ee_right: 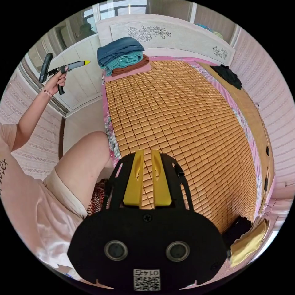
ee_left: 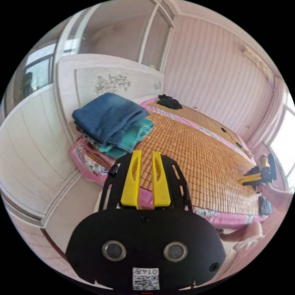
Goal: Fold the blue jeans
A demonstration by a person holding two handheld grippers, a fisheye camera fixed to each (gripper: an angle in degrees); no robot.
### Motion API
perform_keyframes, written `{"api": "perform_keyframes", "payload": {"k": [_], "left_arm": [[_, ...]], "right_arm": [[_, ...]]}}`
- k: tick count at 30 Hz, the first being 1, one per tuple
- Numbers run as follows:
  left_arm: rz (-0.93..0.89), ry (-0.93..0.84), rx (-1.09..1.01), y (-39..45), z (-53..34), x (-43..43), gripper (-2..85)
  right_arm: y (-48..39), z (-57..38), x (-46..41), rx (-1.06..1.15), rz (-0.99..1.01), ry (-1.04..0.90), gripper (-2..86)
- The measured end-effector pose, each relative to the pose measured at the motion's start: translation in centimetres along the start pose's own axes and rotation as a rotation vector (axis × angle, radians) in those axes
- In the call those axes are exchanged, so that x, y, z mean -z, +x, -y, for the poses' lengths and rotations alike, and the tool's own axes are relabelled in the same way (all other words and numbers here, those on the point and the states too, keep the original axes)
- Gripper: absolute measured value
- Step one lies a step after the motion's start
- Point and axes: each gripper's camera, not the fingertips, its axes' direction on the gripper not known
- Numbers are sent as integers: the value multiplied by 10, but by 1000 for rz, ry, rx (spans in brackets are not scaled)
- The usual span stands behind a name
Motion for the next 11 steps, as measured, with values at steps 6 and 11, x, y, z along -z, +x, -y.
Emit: {"api": "perform_keyframes", "payload": {"k": [6,11], "left_arm": [[-460,-22,-337,244,-79,-35,85],[-783,-125,-613,436,-174,-70,87]], "right_arm": [[30,-194,98,-365,-152,100,68],[53,-377,164,-745,-251,158,68]]}}
